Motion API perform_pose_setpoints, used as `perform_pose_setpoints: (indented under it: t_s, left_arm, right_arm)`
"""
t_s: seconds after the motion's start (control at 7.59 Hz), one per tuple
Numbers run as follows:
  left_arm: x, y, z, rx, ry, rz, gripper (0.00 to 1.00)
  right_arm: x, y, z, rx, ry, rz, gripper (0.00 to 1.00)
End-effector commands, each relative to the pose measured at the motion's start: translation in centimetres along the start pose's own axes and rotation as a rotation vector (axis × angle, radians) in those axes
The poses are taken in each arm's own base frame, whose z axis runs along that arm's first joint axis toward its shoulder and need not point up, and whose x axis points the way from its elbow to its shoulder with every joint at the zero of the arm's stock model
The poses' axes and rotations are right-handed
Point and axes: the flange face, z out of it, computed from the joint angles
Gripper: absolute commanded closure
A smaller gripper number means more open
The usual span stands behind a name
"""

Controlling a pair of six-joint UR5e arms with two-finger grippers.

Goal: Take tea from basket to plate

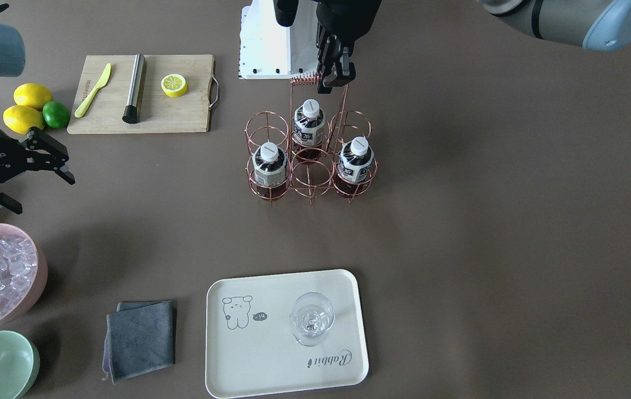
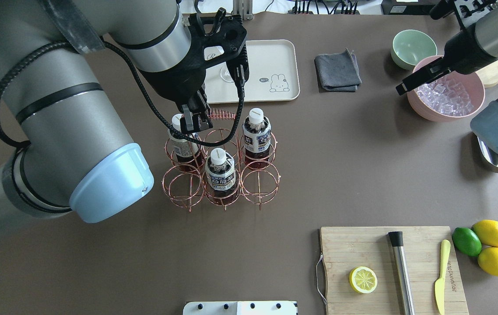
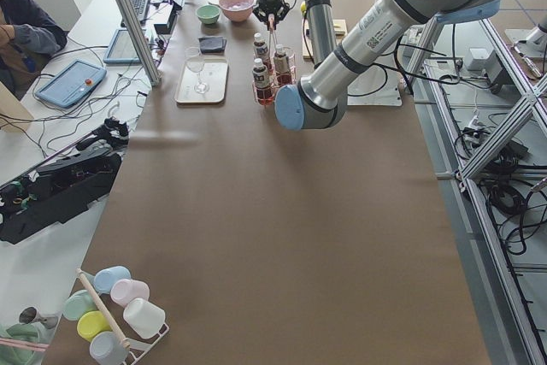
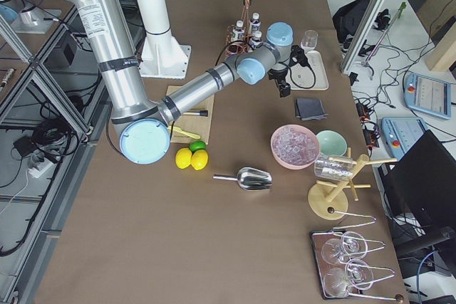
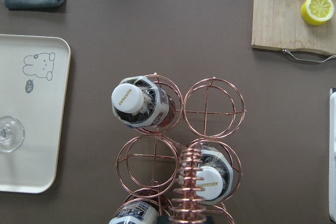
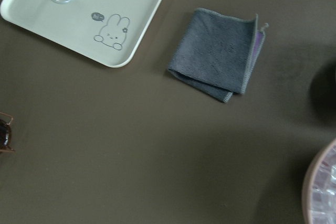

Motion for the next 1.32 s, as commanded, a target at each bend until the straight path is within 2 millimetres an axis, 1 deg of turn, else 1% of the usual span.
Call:
perform_pose_setpoints:
  t_s: [0.0,0.26,0.4,0.53,0.66,0.79,0.92,1.05,1.19]
  left_arm:
    - [0.4,-1.0,1.5,0.0,-0.019,-0.006,1.0]
    - [0.5,-0.9,1.4,0.002,-0.019,-0.005,1.0]
    - [0.6,-0.8,1.5,0.002,-0.019,-0.005,1.0]
    - [0.6,-0.8,1.4,0.003,-0.02,-0.004,1.0]
    - [0.6,-0.7,1.5,0.002,-0.019,-0.005,1.0]
    - [0.5,-0.7,1.5,0.0,-0.019,-0.006,1.0]
    - [0.5,-0.7,1.4,0.002,-0.021,-0.006,1.0]
    - [0.5,-0.7,1.4,0.002,-0.021,-0.006,1.0]
    - [0.5,-0.7,1.6,-0.001,-0.019,-0.007,1.0]
  right_arm:
    - [-8.2,0.8,3.5,0.175,-0.142,-0.096,0.0]
    - [-13.9,0.9,5.6,0.319,-0.187,-0.149,0.0]
    - [-16.5,-0.2,5.6,0.385,-0.191,-0.18,0.0]
    - [-19.3,-2.5,4.1,0.462,-0.202,-0.207,0.0]
    - [-20.6,-3.2,3.8,0.498,-0.196,-0.225,0.0]
    - [-21.6,-2.8,5.0,0.542,-0.189,-0.261,0.01]
    - [-23.9,-1.6,7.5,0.602,-0.178,-0.295,0.01]
    - [-25.9,-0.4,9.0,0.619,-0.181,-0.292,0.01]
    - [-26.6,-0.1,9.3,0.616,-0.187,-0.291,0.01]
